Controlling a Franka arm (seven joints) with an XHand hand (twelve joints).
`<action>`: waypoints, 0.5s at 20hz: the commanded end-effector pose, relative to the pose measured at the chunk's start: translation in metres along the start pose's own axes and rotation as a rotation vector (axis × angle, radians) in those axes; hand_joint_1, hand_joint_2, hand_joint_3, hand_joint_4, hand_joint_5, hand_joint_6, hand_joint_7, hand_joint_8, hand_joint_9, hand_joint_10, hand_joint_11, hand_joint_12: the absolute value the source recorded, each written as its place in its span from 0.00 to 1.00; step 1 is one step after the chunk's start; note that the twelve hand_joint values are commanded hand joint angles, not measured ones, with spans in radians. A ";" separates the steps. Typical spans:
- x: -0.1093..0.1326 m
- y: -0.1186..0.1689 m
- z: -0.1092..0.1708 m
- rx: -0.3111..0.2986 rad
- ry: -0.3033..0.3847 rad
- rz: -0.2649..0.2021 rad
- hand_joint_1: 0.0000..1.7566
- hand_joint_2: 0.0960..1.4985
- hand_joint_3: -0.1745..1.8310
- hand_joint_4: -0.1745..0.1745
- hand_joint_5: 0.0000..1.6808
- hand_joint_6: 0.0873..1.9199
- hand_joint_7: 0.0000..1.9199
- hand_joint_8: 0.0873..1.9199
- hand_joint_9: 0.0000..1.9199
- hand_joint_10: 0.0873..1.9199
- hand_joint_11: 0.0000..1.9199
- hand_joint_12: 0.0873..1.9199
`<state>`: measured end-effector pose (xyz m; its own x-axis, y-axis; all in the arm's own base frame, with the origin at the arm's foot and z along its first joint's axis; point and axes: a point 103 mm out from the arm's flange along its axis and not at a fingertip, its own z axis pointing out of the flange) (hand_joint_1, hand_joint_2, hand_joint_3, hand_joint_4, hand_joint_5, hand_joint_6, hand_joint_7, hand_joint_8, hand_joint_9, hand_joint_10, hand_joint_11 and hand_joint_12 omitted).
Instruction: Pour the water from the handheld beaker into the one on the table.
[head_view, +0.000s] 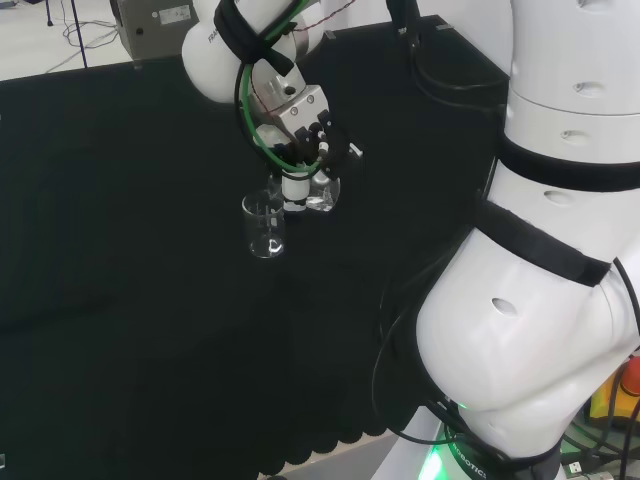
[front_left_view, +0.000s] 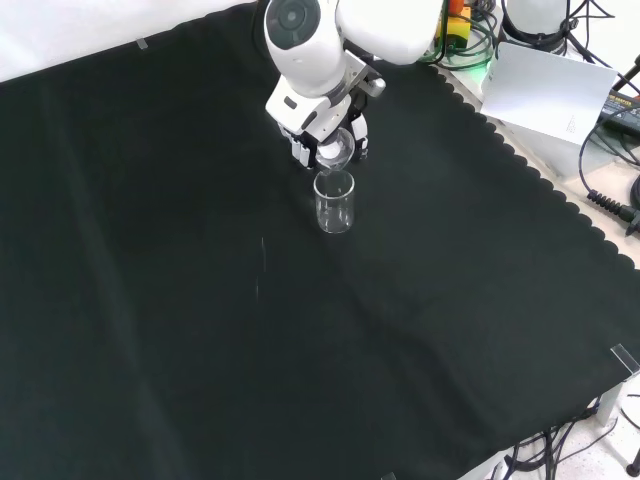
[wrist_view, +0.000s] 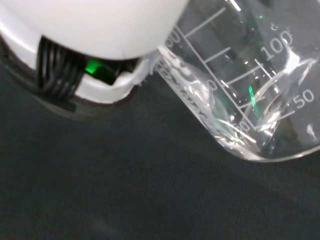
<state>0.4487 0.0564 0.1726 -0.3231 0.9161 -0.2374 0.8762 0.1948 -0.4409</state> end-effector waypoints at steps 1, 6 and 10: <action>0.001 0.003 -0.001 0.036 -0.042 0.021 0.76 0.24 0.56 0.07 0.83 0.20 0.80 0.21 0.93 0.01 0.76 0.32; 0.000 0.004 -0.006 0.047 -0.074 0.033 0.76 0.24 0.56 0.07 0.83 0.20 0.80 0.21 0.93 0.01 0.76 0.32; 0.000 0.004 -0.009 0.068 -0.128 0.051 0.76 0.24 0.56 0.08 0.83 0.20 0.80 0.21 0.93 0.01 0.76 0.32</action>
<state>0.4544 0.0588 0.1768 -0.3228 0.8905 -0.3207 0.8693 0.1450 -0.4725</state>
